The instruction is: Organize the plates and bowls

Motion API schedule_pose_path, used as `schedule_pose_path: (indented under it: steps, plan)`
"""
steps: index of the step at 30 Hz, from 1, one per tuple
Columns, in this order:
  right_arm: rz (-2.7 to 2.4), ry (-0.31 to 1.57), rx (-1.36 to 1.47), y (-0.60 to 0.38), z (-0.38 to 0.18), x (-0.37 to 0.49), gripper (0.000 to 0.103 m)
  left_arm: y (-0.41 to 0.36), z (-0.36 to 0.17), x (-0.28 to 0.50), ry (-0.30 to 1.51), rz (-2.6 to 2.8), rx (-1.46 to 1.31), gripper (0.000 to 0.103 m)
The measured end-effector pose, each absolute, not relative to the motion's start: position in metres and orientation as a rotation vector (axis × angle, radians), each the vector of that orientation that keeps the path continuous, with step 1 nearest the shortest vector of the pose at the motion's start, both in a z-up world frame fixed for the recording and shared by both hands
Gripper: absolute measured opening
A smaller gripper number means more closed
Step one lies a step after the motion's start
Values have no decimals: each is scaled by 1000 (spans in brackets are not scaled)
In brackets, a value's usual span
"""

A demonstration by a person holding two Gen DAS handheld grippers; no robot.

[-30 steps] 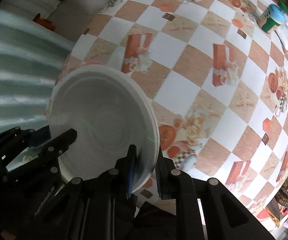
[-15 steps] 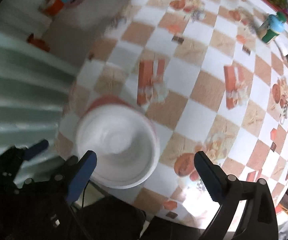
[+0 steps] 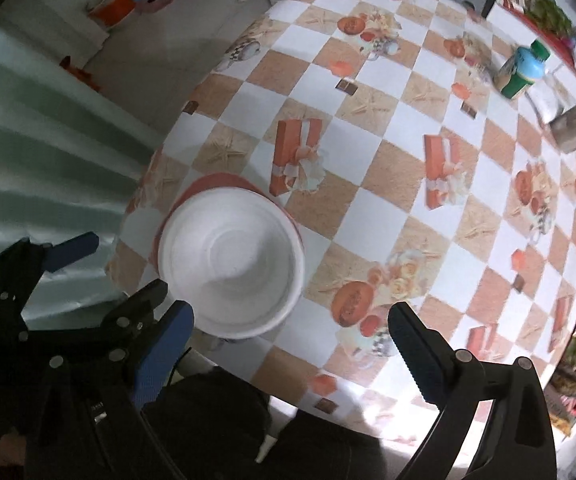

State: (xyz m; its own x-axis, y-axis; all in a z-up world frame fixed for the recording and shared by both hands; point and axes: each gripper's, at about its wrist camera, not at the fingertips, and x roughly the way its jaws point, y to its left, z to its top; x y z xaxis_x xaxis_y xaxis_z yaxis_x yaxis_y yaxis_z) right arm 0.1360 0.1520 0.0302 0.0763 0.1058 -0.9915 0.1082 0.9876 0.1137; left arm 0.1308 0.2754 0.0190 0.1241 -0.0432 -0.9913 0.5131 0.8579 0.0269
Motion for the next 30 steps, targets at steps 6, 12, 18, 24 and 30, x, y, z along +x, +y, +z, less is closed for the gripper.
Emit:
schedule_pose_path:
  steps: [6, 12, 18, 24, 30]
  plan:
    - [40, 1486, 91, 143, 43, 122, 99, 285, 26, 123, 1408, -411, 283, 83]
    - [118, 1522, 15, 143, 38, 102, 99, 288, 34, 123, 1408, -313, 244, 83]
    - [213, 1539, -82, 159, 32, 87, 99, 271, 46, 112, 1381, -359, 302, 83]
    - [241, 1524, -118, 162, 34, 83, 99, 275, 51, 106, 1408, -383, 199, 83]
    - [249, 1516, -131, 166, 36, 83, 99, 280, 68, 105, 1329, -296, 229, 84]
